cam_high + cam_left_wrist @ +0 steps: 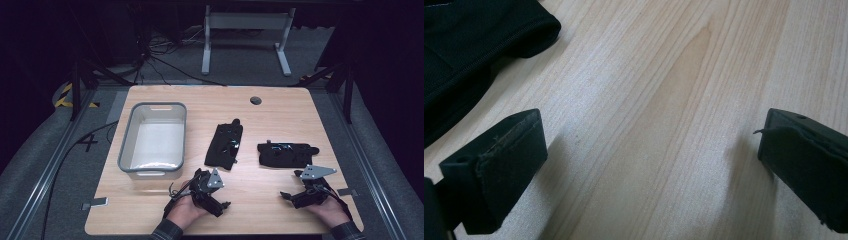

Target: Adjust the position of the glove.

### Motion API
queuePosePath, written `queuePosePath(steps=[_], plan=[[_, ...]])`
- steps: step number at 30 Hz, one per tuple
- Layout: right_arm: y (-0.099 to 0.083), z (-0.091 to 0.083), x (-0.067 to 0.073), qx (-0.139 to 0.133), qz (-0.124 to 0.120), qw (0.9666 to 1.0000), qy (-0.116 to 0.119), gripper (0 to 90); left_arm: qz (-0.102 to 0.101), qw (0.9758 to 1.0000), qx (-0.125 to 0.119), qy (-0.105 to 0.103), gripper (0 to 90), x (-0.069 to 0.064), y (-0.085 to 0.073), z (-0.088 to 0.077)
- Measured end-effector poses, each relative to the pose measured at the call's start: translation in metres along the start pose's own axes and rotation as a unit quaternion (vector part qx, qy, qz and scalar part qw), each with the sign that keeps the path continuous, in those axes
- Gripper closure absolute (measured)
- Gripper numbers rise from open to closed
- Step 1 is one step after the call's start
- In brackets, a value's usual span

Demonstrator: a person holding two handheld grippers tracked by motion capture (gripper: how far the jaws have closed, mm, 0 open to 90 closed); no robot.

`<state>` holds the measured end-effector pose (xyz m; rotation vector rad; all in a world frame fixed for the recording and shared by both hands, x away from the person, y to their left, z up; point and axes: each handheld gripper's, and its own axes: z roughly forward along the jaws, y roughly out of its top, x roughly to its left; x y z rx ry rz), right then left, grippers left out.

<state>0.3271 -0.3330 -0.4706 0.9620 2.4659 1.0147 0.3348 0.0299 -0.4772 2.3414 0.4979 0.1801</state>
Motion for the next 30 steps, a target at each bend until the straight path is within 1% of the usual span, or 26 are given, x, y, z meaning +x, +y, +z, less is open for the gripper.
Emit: queuePosePath(steps=[5,6,7,8,9,10,11,12,13,14,16,18,19,20,21,23,25,27,30], plan=[[0.0,-0.001,-0.001,-0.002,-0.001,1.0,0.002,4.9,0.003,1.0,0.001,-0.002,0.0,0.001,0.002,0.001],[0.0,-0.002,-0.001,0.001,0.0,1.0,0.001,8.0,0.004,1.0,0.0,-0.003,0.0,0.001,0.002,0.002],[0.002,-0.004,-0.001,0.003,-0.002,1.0,0.005,15.8,0.003,1.0,-0.002,-0.003,0.0,0.001,0.002,0.002],[0.005,-0.007,-0.001,0.004,-0.001,0.9999,0.017,20.7,0.003,1.0,0.0,-0.003,0.1,0.001,0.002,0.001],[0.005,-0.007,-0.001,0.004,-0.001,0.9999,0.017,20.7,0.003,1.0,0.0,-0.003,0.1,0.001,0.002,0.001],[0.008,-0.01,-0.002,-0.001,0.005,0.9998,0.021,25.7,0.003,1.0,0.0,-0.003,0.1,0.0,0.001,0.001],[0.01,-0.011,-0.002,-0.005,0.004,0.9998,0.021,28.2,0.003,1.0,0.0,-0.003,0.2,0.0,0.001,0.001],[0.011,-0.012,-0.001,-0.007,0.002,0.9997,0.023,32.8,0.002,1.0,-0.001,-0.004,0.2,0.0,0.001,0.001],[0.012,-0.013,-0.001,-0.008,0.001,0.9997,0.022,35.6,0.004,1.0,0.0,-0.004,0.2,0.001,0.001,0.001],[0.012,-0.013,-0.001,-0.008,0.001,0.9997,0.022,35.6,0.004,1.0,0.0,-0.004,0.2,0.001,0.001,0.001],[0.016,-0.015,0.0,-0.011,-0.001,0.9996,0.024,45.5,0.003,1.0,-0.002,-0.003,0.2,0.001,0.001,0.001],[0.02,-0.016,-0.001,-0.02,0.002,0.9992,0.033,53.4,0.003,1.0,-0.002,-0.003,0.2,0.001,0.001,0.001],[0.025,-0.016,0.0,-0.021,-0.003,0.9991,0.037,62.0,0.003,1.0,-0.002,-0.003,0.2,0.001,0.001,0.001],[0.028,-0.015,0.0,-0.023,-0.004,0.9989,0.042,65.8,0.003,1.0,-0.002,-0.003,0.3,0.001,0.001,0.001],[0.028,-0.015,0.0,-0.023,-0.004,0.9989,0.042,65.8,0.003,1.0,-0.002,-0.003,0.3,0.001,0.001,0.001],[0.034,-0.012,0.0,-0.018,-0.002,0.9987,0.047,77.1,0.002,1.0,-0.003,-0.002,0.3,0.001,0.001,0.001],[0.039,-0.008,0.0,-0.017,0.0,0.9985,0.053,85.3,0.002,1.0,-0.003,-0.002,0.3,0.001,0.001,0.001],[0.044,-0.005,0.001,-0.015,-0.001,0.9983,0.057,89.4,0.002,1.0,-0.002,-0.002,0.3,0.001,0.001,0.001],[0.055,-0.001,0.001,-0.016,-0.005,0.998,0.06,90.0,0.002,1.0,-0.002,-0.002,0.3,0.001,0.0,0.001]])
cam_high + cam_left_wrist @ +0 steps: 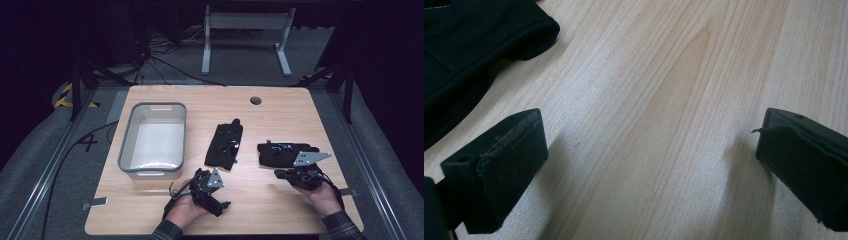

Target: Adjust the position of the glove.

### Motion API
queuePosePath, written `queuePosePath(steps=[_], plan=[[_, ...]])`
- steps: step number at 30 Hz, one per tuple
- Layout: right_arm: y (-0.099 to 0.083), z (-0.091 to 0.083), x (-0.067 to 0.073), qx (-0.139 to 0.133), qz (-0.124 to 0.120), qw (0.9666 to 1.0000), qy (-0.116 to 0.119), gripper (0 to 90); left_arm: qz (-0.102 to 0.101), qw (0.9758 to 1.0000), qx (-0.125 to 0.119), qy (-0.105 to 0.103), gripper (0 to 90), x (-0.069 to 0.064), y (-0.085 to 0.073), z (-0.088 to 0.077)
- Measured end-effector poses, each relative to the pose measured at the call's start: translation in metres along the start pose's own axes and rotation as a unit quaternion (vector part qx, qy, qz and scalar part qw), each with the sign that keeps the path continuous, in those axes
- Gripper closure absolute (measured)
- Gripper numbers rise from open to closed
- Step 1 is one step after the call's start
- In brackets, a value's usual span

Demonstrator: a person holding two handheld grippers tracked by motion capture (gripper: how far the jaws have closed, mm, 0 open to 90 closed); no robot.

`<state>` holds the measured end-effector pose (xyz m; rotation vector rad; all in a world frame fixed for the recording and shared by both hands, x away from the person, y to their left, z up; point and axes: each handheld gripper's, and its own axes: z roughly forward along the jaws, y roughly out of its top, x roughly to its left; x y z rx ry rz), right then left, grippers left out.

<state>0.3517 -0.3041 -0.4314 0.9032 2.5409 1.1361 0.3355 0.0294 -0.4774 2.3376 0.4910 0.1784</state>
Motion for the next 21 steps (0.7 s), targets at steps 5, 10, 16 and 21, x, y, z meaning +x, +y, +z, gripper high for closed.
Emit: queuePosePath(steps=[5,10,16,21], plan=[[0.013,0.008,-0.005,-0.003,-0.006,1.0,-0.006,90.0,-0.002,1.0,0.002,0.0,0.3,0.0,0.0,-0.001],[0.025,0.019,-0.016,-0.006,0.003,0.9999,-0.009,90.0,-0.002,1.0,0.002,0.0,0.3,0.0,0.0,-0.001],[0.032,0.033,-0.025,-0.002,0.003,0.9999,-0.014,90.0,0.0,1.0,0.001,-0.001,0.3,0.0,0.0,-0.001],[0.031,0.049,-0.033,0.004,0.014,0.9998,-0.014,90.0,0.001,1.0,0.001,-0.001,0.3,0.0,-0.001,-0.001]])
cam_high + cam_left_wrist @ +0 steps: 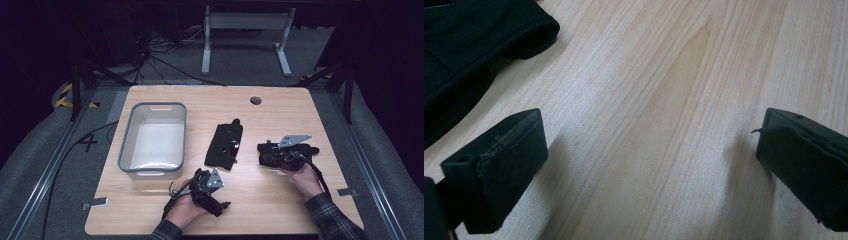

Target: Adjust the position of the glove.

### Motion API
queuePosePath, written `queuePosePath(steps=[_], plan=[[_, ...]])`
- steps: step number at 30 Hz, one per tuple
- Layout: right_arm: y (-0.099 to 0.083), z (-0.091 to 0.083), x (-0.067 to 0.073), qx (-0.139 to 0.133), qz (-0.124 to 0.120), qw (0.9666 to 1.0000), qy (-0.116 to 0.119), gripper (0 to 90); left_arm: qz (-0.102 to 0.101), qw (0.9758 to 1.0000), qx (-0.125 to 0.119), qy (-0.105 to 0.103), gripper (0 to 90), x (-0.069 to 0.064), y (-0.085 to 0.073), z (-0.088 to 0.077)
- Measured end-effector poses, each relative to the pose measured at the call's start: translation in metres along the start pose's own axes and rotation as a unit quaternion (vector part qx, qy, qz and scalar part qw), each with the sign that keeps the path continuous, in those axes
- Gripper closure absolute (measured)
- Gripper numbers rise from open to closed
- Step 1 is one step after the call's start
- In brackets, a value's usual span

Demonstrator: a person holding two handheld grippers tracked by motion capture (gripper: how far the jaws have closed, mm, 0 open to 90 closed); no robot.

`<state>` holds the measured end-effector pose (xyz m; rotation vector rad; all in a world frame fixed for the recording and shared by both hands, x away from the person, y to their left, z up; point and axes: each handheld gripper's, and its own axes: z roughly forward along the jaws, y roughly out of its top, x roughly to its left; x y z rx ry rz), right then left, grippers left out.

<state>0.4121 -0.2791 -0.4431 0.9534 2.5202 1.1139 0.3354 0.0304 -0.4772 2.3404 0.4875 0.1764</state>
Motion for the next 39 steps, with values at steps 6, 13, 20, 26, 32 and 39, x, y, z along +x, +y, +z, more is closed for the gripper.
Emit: queuePosePath(steps=[6,13,20,26,32,39], plan=[[-0.006,0.013,-0.004,0.014,0.007,0.9999,0.001,90.0,0.0,1.0,0.0,0.0,0.3,0.0,0.0,0.0],[-0.008,0.01,0.002,0.023,0.0,0.9996,0.014,90.0,0.001,1.0,0.002,-0.001,0.3,0.0,0.0,-0.001],[-0.012,0.004,0.009,0.034,-0.014,0.9989,0.029,90.0,0.001,1.0,0.0,0.0,0.3,0.0,0.0,0.0],[-0.017,-0.002,0.022,0.046,-0.029,0.9974,0.048,90.0,0.0,1.0,0.0,-0.001,0.3,0.0,-0.001,-0.001],[-0.024,-0.01,0.032,0.056,-0.037,0.9955,0.066,90.0,0.0,1.0,0.001,0.0,0.3,0.0,-0.001,-0.001],[-0.035,-0.022,0.043,0.066,-0.047,0.993,0.086,90.0,0.0,1.0,0.0,0.0,0.3,0.0,-0.001,-0.001]])
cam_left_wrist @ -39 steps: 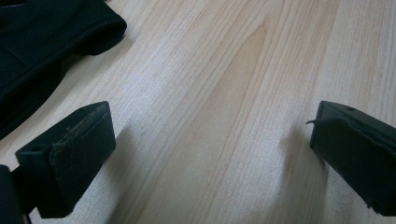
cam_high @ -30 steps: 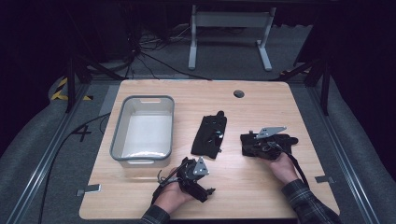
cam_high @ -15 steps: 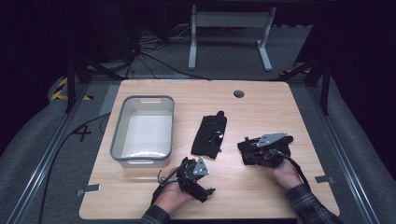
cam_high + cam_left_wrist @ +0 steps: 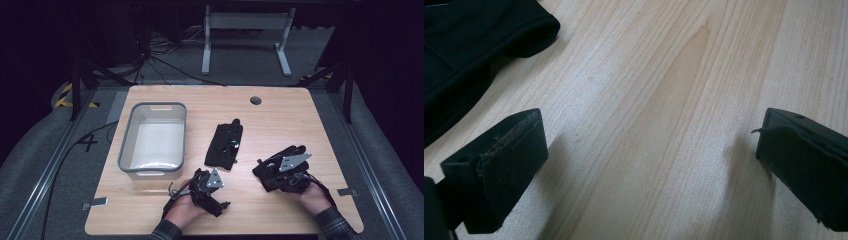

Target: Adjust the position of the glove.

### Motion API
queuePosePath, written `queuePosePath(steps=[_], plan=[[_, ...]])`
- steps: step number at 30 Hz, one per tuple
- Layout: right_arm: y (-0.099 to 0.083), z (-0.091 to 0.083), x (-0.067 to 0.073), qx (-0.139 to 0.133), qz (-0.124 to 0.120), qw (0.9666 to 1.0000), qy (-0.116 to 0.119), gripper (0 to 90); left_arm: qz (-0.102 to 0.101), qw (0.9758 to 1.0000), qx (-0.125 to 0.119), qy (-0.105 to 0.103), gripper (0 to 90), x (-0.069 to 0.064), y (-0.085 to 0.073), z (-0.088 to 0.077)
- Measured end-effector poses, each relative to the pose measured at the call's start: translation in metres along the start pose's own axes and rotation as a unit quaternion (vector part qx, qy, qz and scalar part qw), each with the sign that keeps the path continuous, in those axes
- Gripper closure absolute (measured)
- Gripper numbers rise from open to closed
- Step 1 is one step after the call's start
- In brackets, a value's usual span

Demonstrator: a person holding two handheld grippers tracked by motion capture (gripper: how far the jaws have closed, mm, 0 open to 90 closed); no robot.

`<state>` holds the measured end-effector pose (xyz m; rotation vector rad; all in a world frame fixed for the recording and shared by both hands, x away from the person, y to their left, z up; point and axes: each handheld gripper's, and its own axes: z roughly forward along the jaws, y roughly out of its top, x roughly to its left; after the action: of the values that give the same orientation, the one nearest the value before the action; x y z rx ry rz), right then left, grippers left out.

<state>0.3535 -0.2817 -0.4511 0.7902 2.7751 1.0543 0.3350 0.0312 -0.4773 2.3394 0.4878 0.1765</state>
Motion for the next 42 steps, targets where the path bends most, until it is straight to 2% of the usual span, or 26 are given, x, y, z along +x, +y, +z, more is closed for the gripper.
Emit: queuePosePath(steps=[9,15,20,23,26,28,29,31,38,42], plan=[[-0.018,-0.014,0.012,0.007,-0.005,0.9999,0.012,90.0,0.0,1.0,0.0,0.001,0.3,0.0,0.0,0.0],[-0.034,-0.029,0.017,0.014,-0.001,0.9999,0.007,90.0,0.0,1.0,0.0,0.001,0.3,0.0,0.0,0.0],[-0.047,-0.041,0.016,0.009,0.01,0.9999,0.002,89.9,0.0,1.0,0.0,0.0,0.3,0.0,0.0,0.0],[-0.047,-0.048,0.014,-0.01,0.014,0.9998,-0.008,89.9,0.0,1.0,0.0,0.0,0.3,0.0,0.0,0.0],[-0.042,-0.056,0.006,-0.029,0.023,0.9987,-0.034,89.9,-0.001,1.0,0.0,0.001,0.3,0.0,0.0,0.0],[-0.036,-0.059,-0.004,-0.038,0.032,0.9973,-0.053,89.9,-0.001,1.0,0.001,0.001,0.3,0.0,0.0,0.0],[-0.036,-0.059,-0.004,-0.038,0.032,0.9973,-0.053,89.9,-0.001,1.0,0.001,0.001,0.3,0.0,0.0,0.0],[-0.027,-0.06,-0.02,-0.051,0.048,0.9949,-0.073,89.9,-0.001,1.0,0.001,0.001,0.3,0.0,0.0,0.0],[-0.014,-0.05,-0.048,-0.054,0.069,0.9911,-0.101,89.9,-0.002,1.0,0.001,0.001,0.3,0.0,0.0,0.0],[-0.01,-0.044,-0.056,-0.053,0.073,0.9903,-0.106,89.9,-0.002,1.0,0.001,0.001,0.4,0.0,0.0,0.0]])
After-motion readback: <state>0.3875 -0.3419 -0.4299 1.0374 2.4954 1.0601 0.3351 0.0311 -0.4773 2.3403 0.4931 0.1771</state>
